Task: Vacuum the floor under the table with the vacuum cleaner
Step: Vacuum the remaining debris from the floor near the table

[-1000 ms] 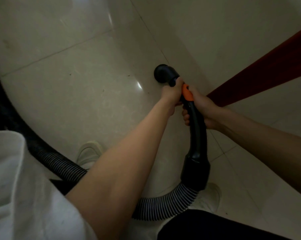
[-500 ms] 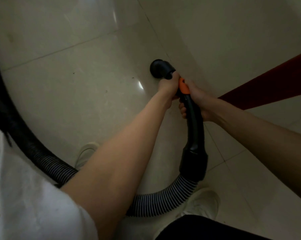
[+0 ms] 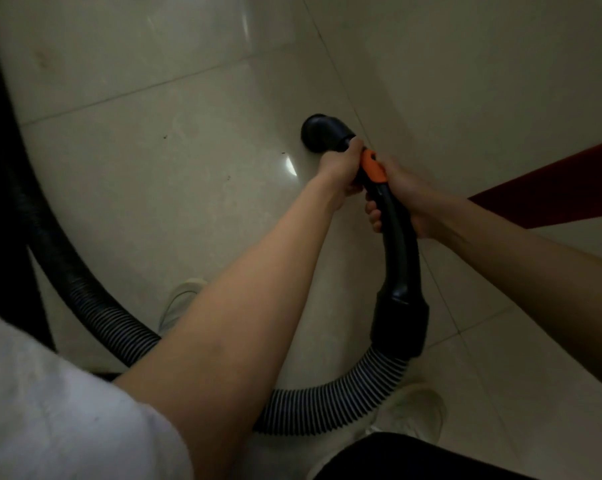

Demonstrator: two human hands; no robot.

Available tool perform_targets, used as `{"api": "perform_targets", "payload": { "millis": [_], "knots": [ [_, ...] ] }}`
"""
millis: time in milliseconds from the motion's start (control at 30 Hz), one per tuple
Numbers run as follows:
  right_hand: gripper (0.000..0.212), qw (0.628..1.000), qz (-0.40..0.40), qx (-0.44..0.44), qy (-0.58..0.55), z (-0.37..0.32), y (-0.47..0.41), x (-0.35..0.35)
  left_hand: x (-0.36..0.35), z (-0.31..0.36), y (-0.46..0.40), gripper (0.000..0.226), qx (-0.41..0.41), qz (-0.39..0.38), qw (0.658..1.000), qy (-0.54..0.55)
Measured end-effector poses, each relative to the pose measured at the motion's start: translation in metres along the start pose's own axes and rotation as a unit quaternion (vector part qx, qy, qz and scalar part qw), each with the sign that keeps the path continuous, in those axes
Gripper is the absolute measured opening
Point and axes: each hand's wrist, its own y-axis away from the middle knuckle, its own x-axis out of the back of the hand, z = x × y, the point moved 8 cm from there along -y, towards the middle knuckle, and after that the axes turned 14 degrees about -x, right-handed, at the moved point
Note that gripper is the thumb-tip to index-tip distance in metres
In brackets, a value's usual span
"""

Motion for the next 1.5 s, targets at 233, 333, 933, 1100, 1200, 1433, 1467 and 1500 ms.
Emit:
{"api": "perform_targets", "payload": {
  "millis": [233,333,933,1100,1200,1433,1467,1500],
  "knots": [
    [0.060,0.997,-0.042,-0.038,0.049,0.012,0.004,-0.030,0.037,-0.017,0.004,0.024,-0.003,0.081,0.996,0.022],
    [0.062,0.994,-0.064,-0.049,0.071,0.023,0.006,-0.046,0.059,-0.026,0.012,0.022,-0.002,0.107,0.994,0.021],
    [0.054,0.994,0.034,-0.059,-0.080,0.118,0.041,-0.015,0.021,-0.087,0.077,0.030,0.066,-0.012,0.995,-0.075],
    [0.055,0.986,0.094,-0.052,-0.126,0.129,0.049,0.017,-0.023,-0.095,0.078,0.031,0.086,-0.106,0.987,-0.089],
    [0.055,0.979,0.122,-0.047,-0.155,0.130,0.051,0.034,-0.047,-0.095,0.079,0.031,0.088,-0.126,0.985,-0.077],
    [0.058,0.977,0.133,-0.039,-0.165,0.120,0.051,0.047,-0.066,-0.092,0.072,0.044,0.097,-0.127,0.985,-0.058],
    [0.058,0.979,0.120,-0.035,-0.158,0.113,0.049,0.042,-0.059,-0.089,0.064,0.044,0.086,-0.111,0.988,-0.059],
    [0.058,0.982,0.109,-0.032,-0.149,0.107,0.047,0.037,-0.052,-0.087,0.056,0.042,0.073,-0.095,0.991,-0.061]
  ]
}}
